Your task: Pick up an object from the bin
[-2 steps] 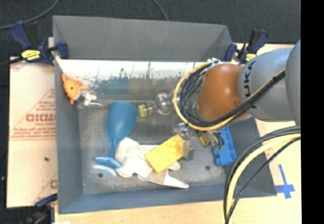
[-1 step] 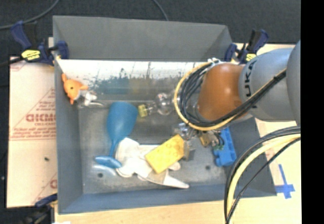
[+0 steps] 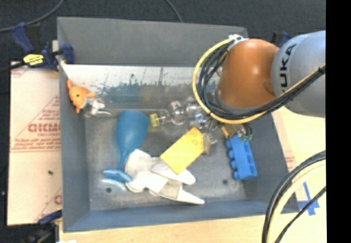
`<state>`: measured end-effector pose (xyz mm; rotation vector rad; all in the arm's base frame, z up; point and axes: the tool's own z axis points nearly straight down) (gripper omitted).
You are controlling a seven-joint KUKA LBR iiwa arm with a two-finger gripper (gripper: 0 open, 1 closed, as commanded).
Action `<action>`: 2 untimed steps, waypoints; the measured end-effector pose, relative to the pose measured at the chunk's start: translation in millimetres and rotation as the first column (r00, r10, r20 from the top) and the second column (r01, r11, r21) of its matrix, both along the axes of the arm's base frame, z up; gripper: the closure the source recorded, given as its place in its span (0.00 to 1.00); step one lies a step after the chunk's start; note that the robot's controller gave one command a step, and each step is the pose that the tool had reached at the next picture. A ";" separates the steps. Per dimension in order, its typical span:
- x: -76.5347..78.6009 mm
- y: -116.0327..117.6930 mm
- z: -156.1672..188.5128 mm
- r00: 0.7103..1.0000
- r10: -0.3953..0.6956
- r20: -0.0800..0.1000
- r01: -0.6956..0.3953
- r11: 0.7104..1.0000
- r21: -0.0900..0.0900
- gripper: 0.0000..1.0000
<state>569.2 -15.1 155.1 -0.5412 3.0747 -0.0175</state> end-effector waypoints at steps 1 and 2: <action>4.0 -0.3 19.5 0.998 -0.068 -0.009 0.068 0.998 0.003 1.00; -3.6 -10.5 104.1 0.999 -0.046 0.005 0.046 0.999 0.001 1.00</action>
Offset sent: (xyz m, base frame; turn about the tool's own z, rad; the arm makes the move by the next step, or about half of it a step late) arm -0.0052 -0.0102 0.1030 0.0434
